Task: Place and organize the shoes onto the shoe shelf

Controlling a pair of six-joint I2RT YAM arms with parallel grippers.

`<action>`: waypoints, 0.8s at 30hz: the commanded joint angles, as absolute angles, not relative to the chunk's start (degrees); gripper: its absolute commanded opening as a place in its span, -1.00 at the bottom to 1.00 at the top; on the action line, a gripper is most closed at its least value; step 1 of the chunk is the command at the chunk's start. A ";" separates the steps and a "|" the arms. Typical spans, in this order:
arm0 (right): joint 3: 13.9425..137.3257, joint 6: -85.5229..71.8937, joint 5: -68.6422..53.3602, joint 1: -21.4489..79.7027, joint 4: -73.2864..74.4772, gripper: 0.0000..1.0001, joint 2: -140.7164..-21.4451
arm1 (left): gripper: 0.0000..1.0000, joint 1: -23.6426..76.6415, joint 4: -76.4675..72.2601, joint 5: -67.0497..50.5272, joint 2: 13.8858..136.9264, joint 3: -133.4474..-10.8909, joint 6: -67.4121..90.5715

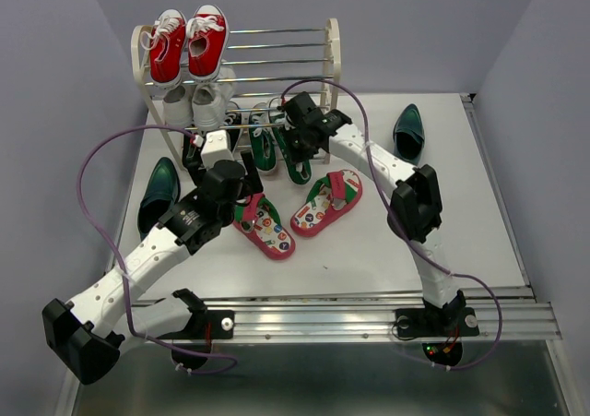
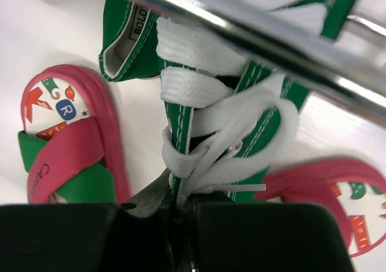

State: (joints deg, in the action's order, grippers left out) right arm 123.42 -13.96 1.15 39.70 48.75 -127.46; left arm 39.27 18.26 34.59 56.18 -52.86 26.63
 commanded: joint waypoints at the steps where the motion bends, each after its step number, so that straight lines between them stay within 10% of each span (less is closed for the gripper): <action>1: 126.04 -6.94 -2.64 38.76 38.24 -0.99 -125.16 | 0.98 38.94 16.44 36.47 56.78 -52.29 25.93; 24: 127.71 -15.64 11.86 37.18 35.16 -0.99 -129.03 | 0.98 38.32 17.49 37.18 58.62 -53.26 26.19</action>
